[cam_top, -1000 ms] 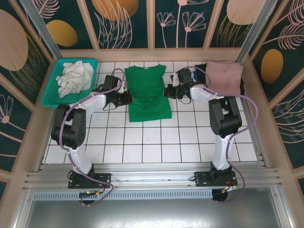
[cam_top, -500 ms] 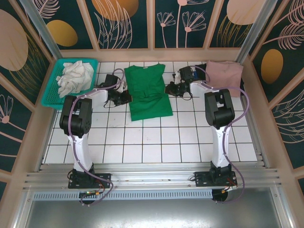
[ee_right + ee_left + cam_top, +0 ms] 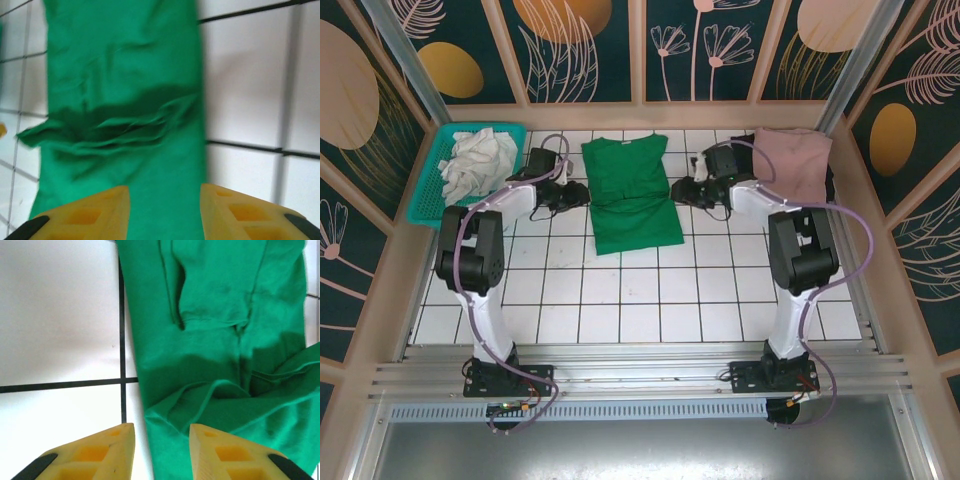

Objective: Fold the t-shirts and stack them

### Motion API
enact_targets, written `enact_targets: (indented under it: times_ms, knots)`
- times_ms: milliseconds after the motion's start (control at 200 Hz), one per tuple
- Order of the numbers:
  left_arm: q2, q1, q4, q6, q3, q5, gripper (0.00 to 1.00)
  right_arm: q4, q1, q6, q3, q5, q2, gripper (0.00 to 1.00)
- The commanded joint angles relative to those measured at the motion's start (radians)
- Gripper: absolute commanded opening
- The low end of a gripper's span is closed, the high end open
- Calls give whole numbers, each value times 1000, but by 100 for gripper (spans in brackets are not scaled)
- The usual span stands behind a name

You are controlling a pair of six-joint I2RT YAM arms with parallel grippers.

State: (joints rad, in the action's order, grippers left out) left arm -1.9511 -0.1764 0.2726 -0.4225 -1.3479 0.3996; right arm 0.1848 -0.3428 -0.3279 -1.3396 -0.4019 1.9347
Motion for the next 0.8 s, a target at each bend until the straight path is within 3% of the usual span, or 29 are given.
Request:
enact_targets:
  times_ms: [0,240,380,535,661,796]
  knots:
    - [88,-43,-8,-15,46,-51,34,-54,-71,-14,-13,-3,53,39]
    - [162,-183,-106,-69,208,-61,37,41,-89,-7,-305,27,283,30]
    - [131,-209,-141,-73,276,-60,37,119,-78,-28,-488,30,398,30]
    - [100,-208,-125,-68,301,-131,40,135,-57,-76,-614,17,500,32]
    - [108,-208,-82,-61,279,-162,42,163,-57,-72,-643,36,476,34]
    - [102,-209,-54,-51,202,-173,45,114,-77,-61,-493,116,321,40]
